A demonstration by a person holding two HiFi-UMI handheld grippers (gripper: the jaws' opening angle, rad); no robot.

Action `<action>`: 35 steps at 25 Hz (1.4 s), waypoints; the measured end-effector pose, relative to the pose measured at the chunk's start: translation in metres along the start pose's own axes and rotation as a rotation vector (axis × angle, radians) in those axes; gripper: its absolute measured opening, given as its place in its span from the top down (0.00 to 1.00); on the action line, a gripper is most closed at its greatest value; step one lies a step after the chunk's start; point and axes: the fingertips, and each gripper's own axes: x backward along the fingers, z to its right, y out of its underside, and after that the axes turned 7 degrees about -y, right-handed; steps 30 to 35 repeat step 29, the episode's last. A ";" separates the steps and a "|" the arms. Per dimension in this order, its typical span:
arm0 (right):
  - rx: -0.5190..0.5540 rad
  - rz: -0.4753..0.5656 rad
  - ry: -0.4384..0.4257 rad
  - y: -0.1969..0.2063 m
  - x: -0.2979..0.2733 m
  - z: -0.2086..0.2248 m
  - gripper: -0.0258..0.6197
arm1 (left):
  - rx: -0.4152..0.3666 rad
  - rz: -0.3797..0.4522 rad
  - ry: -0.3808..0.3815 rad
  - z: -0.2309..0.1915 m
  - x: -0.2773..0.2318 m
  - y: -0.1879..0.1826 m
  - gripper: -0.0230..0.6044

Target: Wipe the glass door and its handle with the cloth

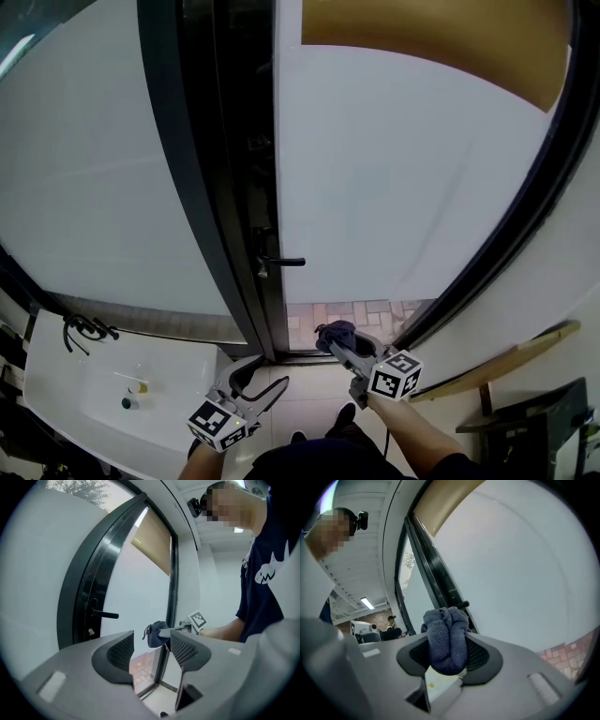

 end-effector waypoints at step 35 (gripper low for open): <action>0.193 0.062 0.074 0.011 0.217 -0.100 0.72 | -0.019 -0.045 0.119 0.167 0.017 0.012 0.58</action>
